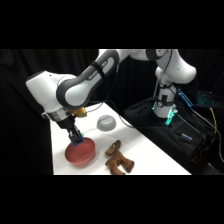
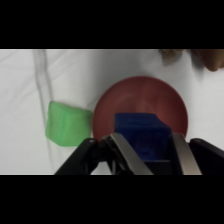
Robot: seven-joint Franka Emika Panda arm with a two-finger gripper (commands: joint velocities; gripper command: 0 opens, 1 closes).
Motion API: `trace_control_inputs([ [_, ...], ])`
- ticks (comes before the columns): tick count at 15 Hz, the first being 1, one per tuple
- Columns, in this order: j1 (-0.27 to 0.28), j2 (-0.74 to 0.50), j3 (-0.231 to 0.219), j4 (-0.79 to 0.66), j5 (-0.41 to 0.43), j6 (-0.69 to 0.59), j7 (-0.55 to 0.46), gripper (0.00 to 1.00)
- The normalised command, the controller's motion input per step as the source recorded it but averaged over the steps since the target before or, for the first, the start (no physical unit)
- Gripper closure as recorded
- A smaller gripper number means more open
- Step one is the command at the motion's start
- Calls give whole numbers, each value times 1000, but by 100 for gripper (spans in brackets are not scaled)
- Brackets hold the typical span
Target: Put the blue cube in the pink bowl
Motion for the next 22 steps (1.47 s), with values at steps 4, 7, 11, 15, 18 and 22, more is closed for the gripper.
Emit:
trace_control_inputs([
  [4, -68, 257, 73, 430, 140, -259, -81, 77],
  [7, -60, 240, 76, 415, 138, -244, -79, 77],
  [11, -55, 199, 63, 377, 135, -214, -63, 27],
  [15, -42, 120, 42, 284, 120, -169, -28, 0],
  [18, -21, 34, 24, 185, 110, -177, 31, 0],
  [22, 27, -189, 2, -73, 84, -124, 93, 0],
])
